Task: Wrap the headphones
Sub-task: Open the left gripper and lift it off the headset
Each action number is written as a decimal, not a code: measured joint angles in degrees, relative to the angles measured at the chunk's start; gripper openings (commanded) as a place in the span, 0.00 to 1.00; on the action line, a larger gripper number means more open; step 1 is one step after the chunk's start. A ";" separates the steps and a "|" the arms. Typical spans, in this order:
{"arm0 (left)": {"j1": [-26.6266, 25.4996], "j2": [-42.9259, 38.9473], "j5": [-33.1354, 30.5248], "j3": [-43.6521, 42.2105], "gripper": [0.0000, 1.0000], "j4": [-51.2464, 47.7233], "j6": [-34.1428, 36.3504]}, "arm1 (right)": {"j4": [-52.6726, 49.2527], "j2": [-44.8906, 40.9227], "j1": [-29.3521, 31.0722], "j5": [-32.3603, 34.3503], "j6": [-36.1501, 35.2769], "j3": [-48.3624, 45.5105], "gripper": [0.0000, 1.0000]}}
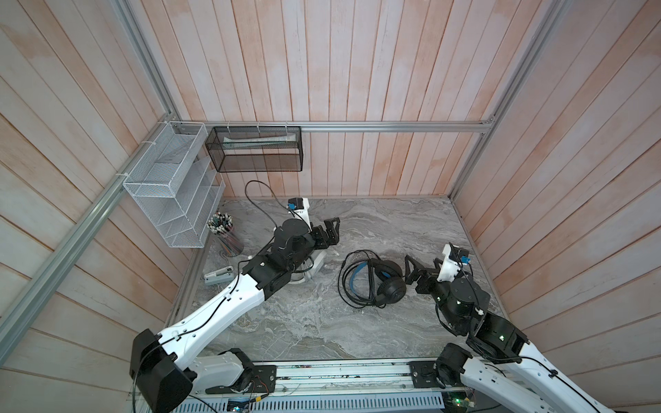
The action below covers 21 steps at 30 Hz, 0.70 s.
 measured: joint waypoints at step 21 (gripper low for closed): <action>14.64 -32.65 -6.03 -24.39 0.99 -15.69 0.26 | -6.82 16.06 0.00 -5.55 -1.05 5.86 0.98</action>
